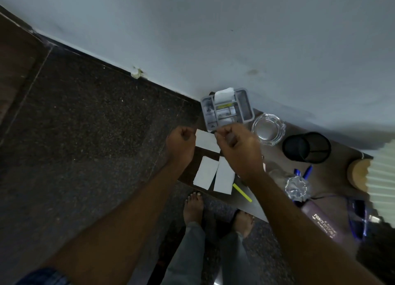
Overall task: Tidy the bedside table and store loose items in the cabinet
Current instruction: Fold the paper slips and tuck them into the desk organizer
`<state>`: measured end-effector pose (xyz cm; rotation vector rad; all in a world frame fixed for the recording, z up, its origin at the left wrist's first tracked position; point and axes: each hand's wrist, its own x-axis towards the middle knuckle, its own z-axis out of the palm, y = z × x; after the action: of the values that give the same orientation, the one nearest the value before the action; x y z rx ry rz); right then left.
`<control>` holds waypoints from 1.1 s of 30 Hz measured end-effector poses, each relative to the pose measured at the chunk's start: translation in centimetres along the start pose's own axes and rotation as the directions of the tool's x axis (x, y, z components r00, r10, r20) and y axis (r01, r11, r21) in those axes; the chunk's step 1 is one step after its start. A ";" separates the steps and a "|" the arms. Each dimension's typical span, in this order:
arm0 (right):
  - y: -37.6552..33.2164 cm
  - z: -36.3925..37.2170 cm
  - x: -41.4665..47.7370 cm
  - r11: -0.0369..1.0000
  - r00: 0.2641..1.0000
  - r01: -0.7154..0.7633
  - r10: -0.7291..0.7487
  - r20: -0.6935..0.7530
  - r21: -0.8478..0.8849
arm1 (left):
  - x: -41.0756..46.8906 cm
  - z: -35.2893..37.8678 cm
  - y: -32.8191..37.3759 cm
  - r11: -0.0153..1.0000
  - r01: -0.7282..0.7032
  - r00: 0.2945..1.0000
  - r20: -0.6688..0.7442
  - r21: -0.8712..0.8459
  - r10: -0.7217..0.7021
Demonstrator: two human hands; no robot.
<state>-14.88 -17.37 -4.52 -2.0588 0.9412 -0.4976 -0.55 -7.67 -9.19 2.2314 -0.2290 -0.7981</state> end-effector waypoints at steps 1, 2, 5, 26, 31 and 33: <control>0.5 0.6 -0.9 0.998 0.999 -0.050 0.050 -0.005 -0.030 | 0.0 0.0 -0.4 0.999 0.005 1.000 0.012 0.037 -0.006; 0.9 1.3 -1.5 0.993 0.995 -0.098 0.098 -0.005 -0.070 | 0.1 0.0 -0.7 0.998 0.012 0.999 0.028 0.066 -0.014; 2.5 3.0 -2.9 0.970 0.983 -0.176 0.182 0.022 -0.167 | 0.6 0.0 -1.4 0.992 0.051 0.995 0.078 0.116 -0.060; 4.0 8.4 -1.7 0.870 0.901 -0.066 0.262 0.346 -0.489 | 3.7 -1.9 -2.7 0.977 0.196 0.938 0.273 0.085 -0.212; 3.8 8.7 -1.6 0.907 0.911 -0.087 0.240 0.335 -0.413 | 3.8 -3.1 -3.6 0.980 0.189 0.935 0.292 0.065 -0.200; 3.8 8.4 -1.9 0.932 0.929 -0.148 0.246 0.276 -0.332 | 3.4 -3.6 -4.0 0.974 0.227 0.919 0.330 0.004 -0.215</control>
<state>-12.59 -13.19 -12.68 -2.1964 1.0674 0.0950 4.04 -4.08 -11.74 2.1043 -0.1195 -1.2913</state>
